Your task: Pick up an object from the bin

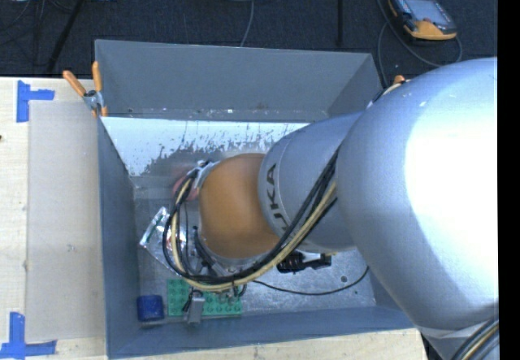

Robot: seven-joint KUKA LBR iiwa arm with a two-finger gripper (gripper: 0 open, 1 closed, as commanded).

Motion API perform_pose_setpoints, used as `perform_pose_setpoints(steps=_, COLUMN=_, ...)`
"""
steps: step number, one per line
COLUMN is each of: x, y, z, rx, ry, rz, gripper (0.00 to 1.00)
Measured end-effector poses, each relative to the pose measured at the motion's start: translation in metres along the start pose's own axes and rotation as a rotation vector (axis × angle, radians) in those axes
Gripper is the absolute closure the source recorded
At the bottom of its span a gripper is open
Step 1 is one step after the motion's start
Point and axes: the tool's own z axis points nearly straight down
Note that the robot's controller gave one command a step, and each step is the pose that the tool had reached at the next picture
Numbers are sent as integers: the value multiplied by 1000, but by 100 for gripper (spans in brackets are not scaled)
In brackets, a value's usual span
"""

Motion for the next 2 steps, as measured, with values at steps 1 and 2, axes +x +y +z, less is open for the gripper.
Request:
perform_pose_setpoints(steps=1, x=-3, y=0, z=-5, rx=-4, ry=-7, rz=5, gripper=100)
perform_pose_setpoints(steps=2, x=1, y=-7, z=-138, rx=-6, ry=-14, rz=21, gripper=100)
